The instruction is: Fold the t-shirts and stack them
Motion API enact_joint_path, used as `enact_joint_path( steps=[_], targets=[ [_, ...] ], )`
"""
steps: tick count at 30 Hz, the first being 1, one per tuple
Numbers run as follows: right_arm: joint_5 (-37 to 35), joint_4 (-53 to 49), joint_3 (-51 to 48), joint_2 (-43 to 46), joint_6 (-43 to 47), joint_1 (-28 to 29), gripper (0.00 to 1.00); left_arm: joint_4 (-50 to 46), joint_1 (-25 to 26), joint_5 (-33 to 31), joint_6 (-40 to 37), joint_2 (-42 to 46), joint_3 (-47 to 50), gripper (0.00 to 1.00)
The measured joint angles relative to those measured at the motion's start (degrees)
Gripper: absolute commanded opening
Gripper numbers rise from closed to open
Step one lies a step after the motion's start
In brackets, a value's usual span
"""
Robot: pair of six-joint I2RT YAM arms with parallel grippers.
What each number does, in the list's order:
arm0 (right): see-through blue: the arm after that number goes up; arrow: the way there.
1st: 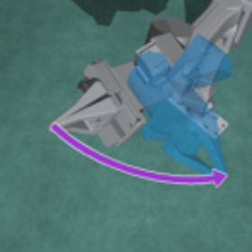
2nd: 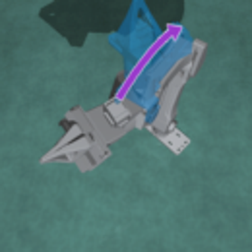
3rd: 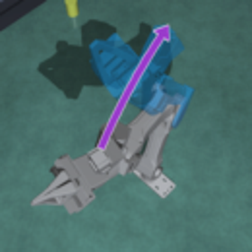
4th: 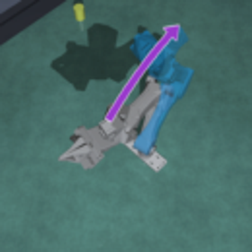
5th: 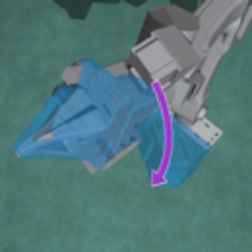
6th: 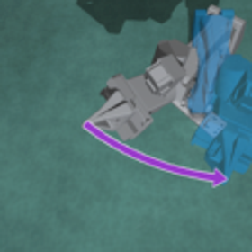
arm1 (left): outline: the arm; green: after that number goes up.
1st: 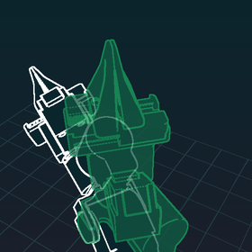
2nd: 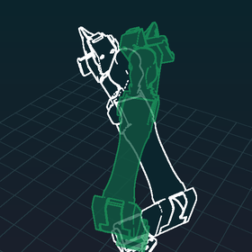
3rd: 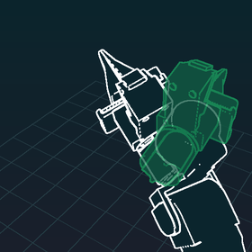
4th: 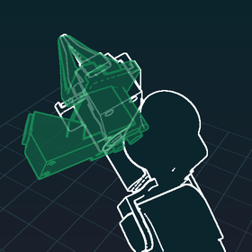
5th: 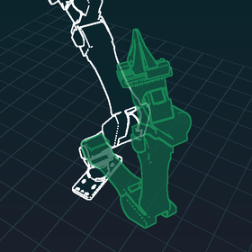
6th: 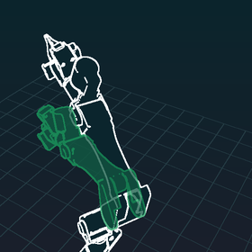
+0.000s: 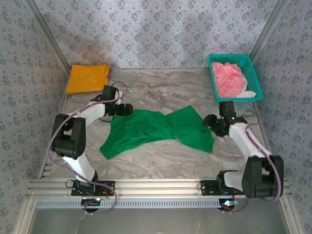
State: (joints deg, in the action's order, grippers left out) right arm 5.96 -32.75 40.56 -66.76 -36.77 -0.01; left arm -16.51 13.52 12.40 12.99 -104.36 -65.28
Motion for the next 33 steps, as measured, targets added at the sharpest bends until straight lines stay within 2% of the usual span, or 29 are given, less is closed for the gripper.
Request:
enact_joint_path(
  steps=[4, 7, 10, 11, 13, 14, 15, 17, 18, 23, 28, 33],
  targets=[
    [2.2, -2.0, -2.7, -0.5, -1.4, -1.6, 0.83, 0.2, 0.7, 0.7, 0.0, -4.1, -2.7, 0.81],
    [5.3, -1.1, -6.0, -1.5, -3.0, -1.6, 0.78, 0.7, 1.7, 1.7, 0.1, -4.2, -3.1, 0.77],
    [8.7, 0.6, -9.5, -1.6, -5.0, -1.0, 0.61, 1.6, 2.4, 2.9, 0.3, -4.4, -3.2, 0.69],
    [9.5, 1.3, -10.3, -1.6, -5.5, -0.8, 0.48, 2.2, 2.7, 3.4, 0.4, -4.6, -3.2, 0.60],
    [10.1, 2.2, -10.7, -1.7, -6.3, -0.7, 0.26, 2.9, 2.8, 4.0, 0.9, -5.4, -3.2, 0.26],
    [11.4, 3.2, -10.8, -2.2, -6.7, -0.2, 0.18, 3.1, 2.8, 4.2, 1.2, -5.7, -3.1, 0.15],
    [12.4, 4.2, -10.7, -2.6, -7.1, 0.4, 0.11, 3.1, 2.8, 4.3, 1.2, -6.0, -3.1, 0.10],
    [13.4, 4.7, -10.3, -2.7, -7.4, 1.0, 0.04, 3.1, 2.8, 4.1, 1.4, -6.0, -3.1, 0.01],
    [13.6, 4.7, -9.6, -2.7, -7.3, 1.0, 0.00, 3.1, 2.8, 3.7, 1.6, -5.8, -3.1, 0.00],
    [13.4, 3.2, -3.5, -1.4, -5.7, 0.8, 0.00, 1.8, 2.7, -0.4, 2.1, -0.2, -1.2, 0.00],
    [11.6, -2.4, 5.5, 2.0, -2.4, -0.6, 0.00, 0.5, 1.6, -5.1, 2.3, 12.7, 1.6, 0.00],
    [11.2, -7.4, 14.5, 3.5, 1.9, -4.3, 0.00, 0.0, -1.0, -7.7, 2.1, 22.9, 3.5, 0.00]
  ],
)
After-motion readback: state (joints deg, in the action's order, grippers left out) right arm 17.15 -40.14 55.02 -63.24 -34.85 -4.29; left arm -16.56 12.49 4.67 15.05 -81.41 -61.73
